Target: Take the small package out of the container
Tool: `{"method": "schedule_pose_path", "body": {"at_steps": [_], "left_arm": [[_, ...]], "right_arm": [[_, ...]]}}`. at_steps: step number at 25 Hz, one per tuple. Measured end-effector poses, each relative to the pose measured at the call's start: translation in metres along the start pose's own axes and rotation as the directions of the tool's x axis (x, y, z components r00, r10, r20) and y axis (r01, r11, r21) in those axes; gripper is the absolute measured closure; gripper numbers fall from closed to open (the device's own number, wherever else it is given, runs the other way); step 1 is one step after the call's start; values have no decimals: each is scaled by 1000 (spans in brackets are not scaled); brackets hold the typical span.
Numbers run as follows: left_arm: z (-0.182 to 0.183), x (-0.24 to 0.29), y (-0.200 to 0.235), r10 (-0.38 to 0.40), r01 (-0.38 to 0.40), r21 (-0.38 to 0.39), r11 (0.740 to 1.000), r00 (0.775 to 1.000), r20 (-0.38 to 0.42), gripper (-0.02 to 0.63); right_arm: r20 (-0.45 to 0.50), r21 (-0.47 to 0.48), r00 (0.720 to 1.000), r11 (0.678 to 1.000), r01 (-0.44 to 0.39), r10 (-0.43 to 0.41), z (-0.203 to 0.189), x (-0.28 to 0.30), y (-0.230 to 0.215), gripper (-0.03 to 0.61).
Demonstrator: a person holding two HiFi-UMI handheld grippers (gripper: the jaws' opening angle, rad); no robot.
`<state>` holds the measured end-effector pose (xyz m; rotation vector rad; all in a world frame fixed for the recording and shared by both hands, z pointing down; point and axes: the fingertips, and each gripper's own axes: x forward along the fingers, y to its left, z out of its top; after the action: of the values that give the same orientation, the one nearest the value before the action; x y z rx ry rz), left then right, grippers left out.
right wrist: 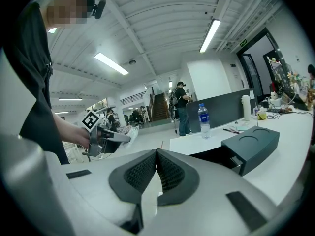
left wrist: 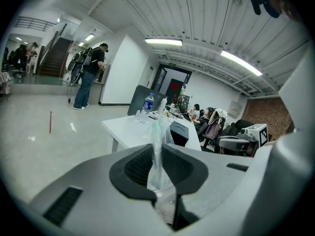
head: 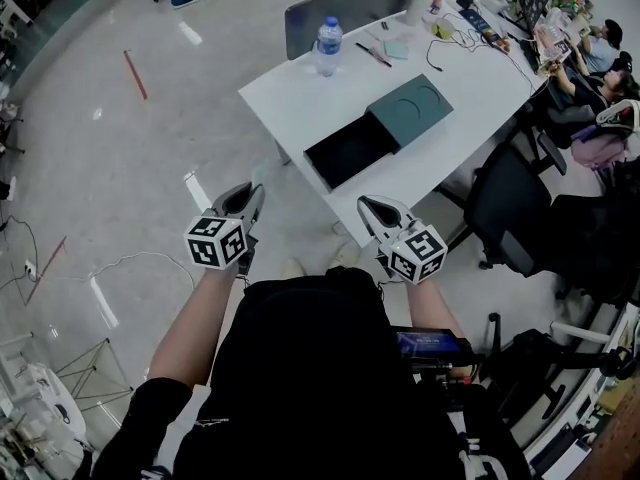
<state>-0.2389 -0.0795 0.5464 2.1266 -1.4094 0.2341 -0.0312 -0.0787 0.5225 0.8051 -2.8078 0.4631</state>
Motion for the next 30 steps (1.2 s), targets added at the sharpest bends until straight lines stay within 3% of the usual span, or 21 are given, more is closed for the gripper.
{"method": "schedule_pose_path", "body": {"at_steps": [10, 30], "left_arm": [[-29, -40, 20, 4, -2, -50, 999, 999, 42, 549], [-44, -75, 29, -30, 31, -23, 999, 997, 66, 549]], "right_arm": [[37, 32, 999, 999, 2, -3, -6, 4, 26, 552], [41, 42, 999, 999, 33, -34, -14, 6, 56, 552]]}}
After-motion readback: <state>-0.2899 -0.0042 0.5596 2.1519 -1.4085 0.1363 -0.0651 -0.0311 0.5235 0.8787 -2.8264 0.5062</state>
